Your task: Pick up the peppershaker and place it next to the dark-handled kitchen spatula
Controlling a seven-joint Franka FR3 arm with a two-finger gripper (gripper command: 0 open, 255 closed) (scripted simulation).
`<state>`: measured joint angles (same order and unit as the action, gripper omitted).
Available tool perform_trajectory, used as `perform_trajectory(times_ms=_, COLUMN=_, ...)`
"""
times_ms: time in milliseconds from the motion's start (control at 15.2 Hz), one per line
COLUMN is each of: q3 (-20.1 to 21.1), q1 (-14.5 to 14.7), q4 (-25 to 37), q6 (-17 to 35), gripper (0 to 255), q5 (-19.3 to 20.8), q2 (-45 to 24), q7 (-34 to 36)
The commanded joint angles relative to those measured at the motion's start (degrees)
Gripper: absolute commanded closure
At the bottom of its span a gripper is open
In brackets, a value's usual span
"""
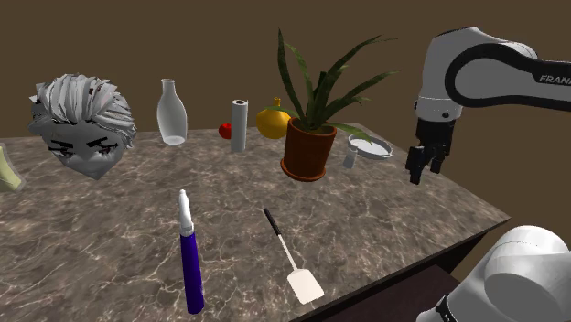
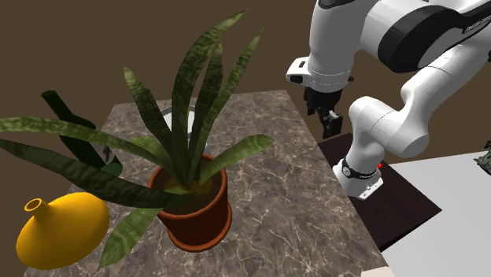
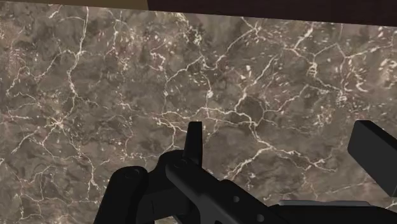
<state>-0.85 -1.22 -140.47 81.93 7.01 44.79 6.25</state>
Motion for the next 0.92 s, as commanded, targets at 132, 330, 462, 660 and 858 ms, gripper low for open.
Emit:
perform_trajectory(times_ms=132, q3=-1.1, q1=-0.5, q4=0.5, q6=3.8, gripper=0, q5=1.0, q2=-3.1, q7=-0.6)
perform_trajectory(times_ms=330, q3=-2.8, q1=-1.1, q4=1.8, q6=9.4, gripper=0, q5=2.2, q2=-8.1, q7=-1.6)
perform_trajectory(times_ms=462, q3=-3.9, q1=-1.5, q4=3.0, q6=12.8, gripper=0, q5=2.8, q2=-11.6, q7=-2.2)
perform_trajectory(times_ms=660, q3=-5.4, q1=-2.0, q4=5.4, q6=17.7, gripper=0, q5=3.5, q2=-17.0, q7=-3.2)
perform_trajectory(times_ms=858, q3=-6.8, q1=-2.4, q4=8.4, q6=22.0, gripper=0, q5=3.7, q2=-22.5, q7=-4.2)
